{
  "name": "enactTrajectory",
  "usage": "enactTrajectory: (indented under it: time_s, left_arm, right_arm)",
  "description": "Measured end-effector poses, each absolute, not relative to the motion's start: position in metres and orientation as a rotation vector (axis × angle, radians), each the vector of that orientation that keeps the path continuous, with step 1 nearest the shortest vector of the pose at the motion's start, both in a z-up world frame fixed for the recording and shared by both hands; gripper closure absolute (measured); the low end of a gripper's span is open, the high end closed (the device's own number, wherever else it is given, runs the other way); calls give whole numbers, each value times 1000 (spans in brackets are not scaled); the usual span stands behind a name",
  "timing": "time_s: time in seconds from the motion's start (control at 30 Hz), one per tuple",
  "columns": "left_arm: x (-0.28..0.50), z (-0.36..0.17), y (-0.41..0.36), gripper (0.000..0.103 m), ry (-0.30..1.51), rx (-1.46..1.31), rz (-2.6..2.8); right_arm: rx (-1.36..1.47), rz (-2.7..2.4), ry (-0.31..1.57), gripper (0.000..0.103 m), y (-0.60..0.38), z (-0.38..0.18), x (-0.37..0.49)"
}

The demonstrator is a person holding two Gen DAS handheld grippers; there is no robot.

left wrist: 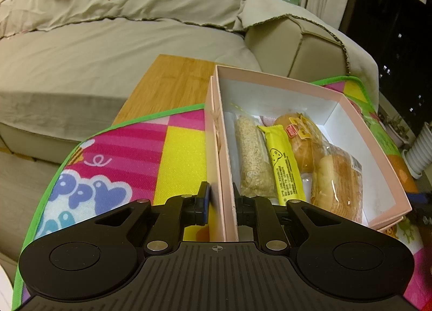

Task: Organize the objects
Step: 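Move the open right gripper over the purple tray of chocolate balls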

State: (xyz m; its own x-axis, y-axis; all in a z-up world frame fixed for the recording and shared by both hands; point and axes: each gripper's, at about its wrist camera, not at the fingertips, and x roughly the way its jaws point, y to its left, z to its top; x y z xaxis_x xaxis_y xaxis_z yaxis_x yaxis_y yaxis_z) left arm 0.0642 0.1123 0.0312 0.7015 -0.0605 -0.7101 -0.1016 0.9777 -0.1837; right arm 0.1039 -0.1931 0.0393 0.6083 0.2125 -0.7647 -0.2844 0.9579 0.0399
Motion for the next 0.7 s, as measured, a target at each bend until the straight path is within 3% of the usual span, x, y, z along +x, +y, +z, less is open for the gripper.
enactTrajectory:
  time_s: [0.27,0.4,0.57,0.7]
  left_arm:
    - [64,31,112,87,795,-218,23]
    - [64,31,113,87,795,-216,23]
    - [64,31,112,87,795,-216,24]
    - [64,31,113,87,794,-217,22]
  right_arm:
    - [-213,309,884,53,-212,42,45]
    - [-260,212,863,47,-222,44,36]
    - [-109,144,856,42,-246,46,43]
    - [24,205,824,32,-248,48,49]
